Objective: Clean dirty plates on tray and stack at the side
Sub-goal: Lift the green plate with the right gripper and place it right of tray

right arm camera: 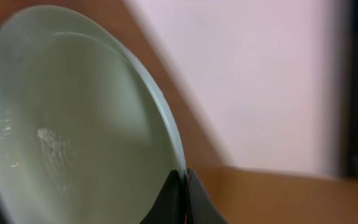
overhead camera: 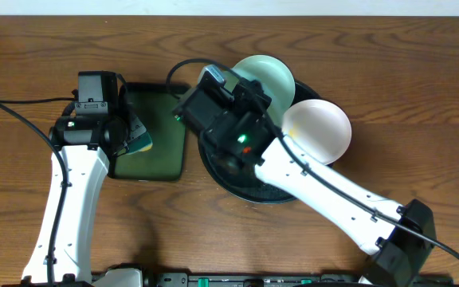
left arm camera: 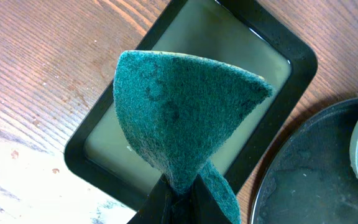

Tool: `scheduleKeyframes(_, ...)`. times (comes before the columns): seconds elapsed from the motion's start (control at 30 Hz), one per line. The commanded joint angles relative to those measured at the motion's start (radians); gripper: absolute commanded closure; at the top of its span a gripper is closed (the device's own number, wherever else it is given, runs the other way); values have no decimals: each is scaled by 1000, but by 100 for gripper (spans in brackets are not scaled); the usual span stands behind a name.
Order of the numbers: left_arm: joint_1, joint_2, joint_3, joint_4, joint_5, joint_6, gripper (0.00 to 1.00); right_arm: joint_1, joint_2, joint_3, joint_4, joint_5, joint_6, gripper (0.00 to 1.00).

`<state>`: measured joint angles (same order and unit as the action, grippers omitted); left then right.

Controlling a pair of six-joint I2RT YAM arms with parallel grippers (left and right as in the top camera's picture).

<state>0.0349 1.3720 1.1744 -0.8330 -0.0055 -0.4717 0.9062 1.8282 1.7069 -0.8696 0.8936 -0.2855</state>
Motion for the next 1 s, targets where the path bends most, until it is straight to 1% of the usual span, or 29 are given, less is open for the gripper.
scheduleKeyframes(0.0, 4, -1, -2, -5, -2, 16, 92, -123, 10, -54, 5, -534, 113, 99)
scheduleKeyframes(0.1, 4, -1, -2, -12, -2, 16, 92, -225, 17, -60, -23, -560, 314, 99)
scheduleKeyframes(0.17, 4, -1, -2, -16, -2, 16, 93, -285, 3, -54, -20, -562, 354, 99)
scheduleKeyframes(0.27, 4, -1, -2, -17, -2, 16, 92, -409, -19, -42, -2, -605, 368, 99)
scheduleKeyframes(0.47, 4, -1, -2, -18, -2, 16, 92, -764, -18, -38, 6, -988, 367, 99)
scheduleKeyframes(0.67, 4, -1, -2, -18, -2, 16, 93, -1049, 51, -39, 38, -1198, 368, 99)
scheduleKeyframes(0.8, 4, -1, -2, -18, -2, 16, 93, -1192, 116, -39, 97, -1327, 410, 99)
scheduleKeyframes(0.97, 4, -1, -2, -15, -2, 16, 93, -1293, 224, -39, 144, -1323, 424, 99)
